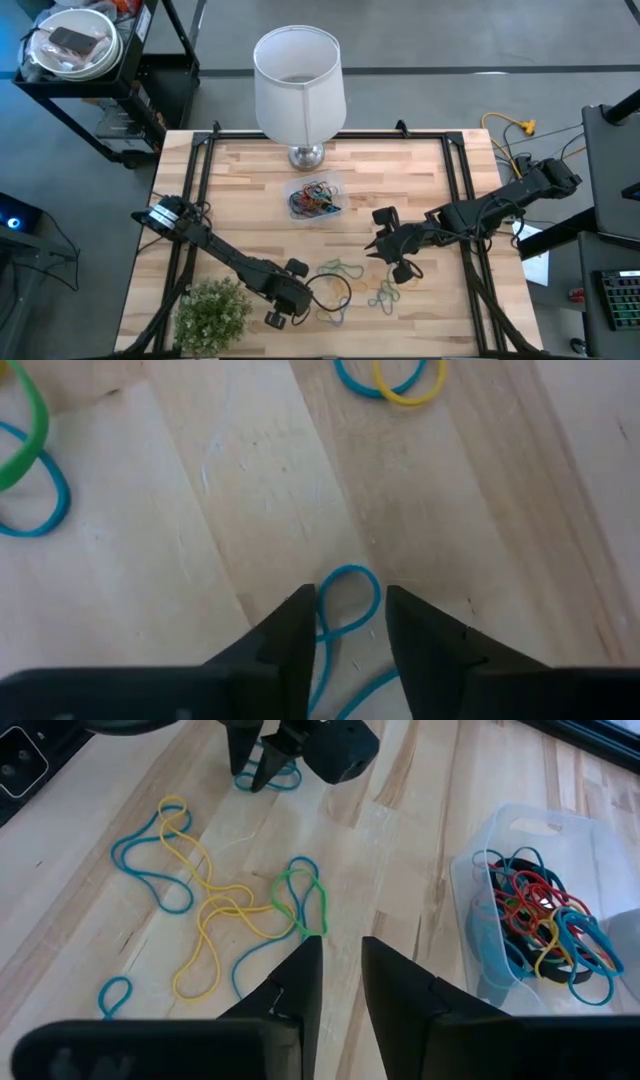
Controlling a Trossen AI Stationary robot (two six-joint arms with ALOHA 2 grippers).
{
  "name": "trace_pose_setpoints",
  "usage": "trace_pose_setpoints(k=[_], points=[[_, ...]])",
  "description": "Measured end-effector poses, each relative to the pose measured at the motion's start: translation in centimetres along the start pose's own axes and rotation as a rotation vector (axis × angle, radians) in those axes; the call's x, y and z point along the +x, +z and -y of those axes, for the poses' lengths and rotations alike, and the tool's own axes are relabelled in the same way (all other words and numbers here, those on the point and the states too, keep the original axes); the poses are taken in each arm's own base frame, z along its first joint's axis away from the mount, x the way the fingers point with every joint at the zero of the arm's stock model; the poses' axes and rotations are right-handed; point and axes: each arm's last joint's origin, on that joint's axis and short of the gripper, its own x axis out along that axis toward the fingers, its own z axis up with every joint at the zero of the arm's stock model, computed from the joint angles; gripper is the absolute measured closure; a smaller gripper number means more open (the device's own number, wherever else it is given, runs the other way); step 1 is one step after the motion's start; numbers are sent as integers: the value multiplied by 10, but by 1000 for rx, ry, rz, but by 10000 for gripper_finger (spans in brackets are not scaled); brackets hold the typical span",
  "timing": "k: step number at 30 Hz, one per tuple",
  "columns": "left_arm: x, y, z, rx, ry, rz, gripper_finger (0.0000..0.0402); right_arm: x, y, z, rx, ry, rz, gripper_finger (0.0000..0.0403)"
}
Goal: Pick and place rubber bands into bin
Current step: Put the blue rubber band into the transparent container
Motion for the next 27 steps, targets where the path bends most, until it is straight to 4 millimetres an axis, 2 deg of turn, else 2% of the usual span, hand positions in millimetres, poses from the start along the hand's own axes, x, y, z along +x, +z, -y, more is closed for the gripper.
trace_pose_setpoints(k=[5, 9, 16, 22, 27], points=[[0, 0, 0, 5, 0, -1, 352, 0, 0, 0, 0, 0, 0, 330], [0, 0, -1, 93, 2, -1, 394, 0, 0, 0, 0, 0, 0, 328], [-3, 6, -5, 206, 154, 16, 400, 0, 0, 0, 0, 0, 0, 337], [-10, 11, -7, 221, 285, 47, 401, 0, 0, 0, 0, 0, -1, 338], [-17, 15, -12, 225, 461, 69, 401, 0, 0, 0, -1, -1, -2, 339]])
